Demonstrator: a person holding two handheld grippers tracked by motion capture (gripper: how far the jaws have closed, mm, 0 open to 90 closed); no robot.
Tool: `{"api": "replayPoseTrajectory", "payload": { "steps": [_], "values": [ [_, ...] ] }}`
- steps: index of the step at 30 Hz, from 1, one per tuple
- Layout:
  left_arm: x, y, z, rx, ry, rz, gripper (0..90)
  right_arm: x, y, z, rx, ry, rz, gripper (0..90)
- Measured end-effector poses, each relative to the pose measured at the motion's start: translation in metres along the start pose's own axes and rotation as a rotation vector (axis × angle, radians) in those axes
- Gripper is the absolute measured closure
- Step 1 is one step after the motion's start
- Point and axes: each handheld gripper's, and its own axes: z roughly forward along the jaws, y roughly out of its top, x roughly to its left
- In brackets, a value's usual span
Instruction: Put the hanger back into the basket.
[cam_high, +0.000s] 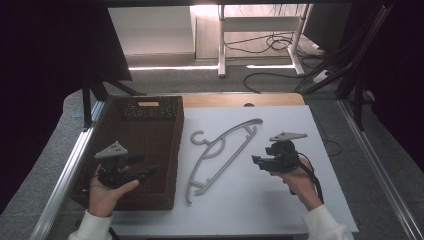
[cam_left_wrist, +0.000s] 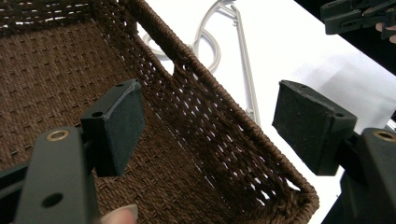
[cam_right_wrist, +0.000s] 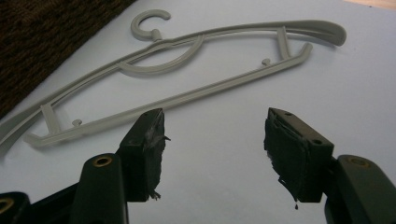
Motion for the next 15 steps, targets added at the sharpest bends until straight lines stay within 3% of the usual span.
{"api": "replayPoseTrajectory", "payload": {
  "steps": [6,15],
  "values": [
    [0.003,-0.001,-0.001,0.007,0.029,-0.008,24.8,0.002,0.009,0.013,0.025,0.004,0.009,42.7],
    [0.005,-0.002,-0.003,0.003,0.029,-0.017,24.8,0.008,0.027,0.033,0.054,0.011,-0.001,44.3]
  ]
}}
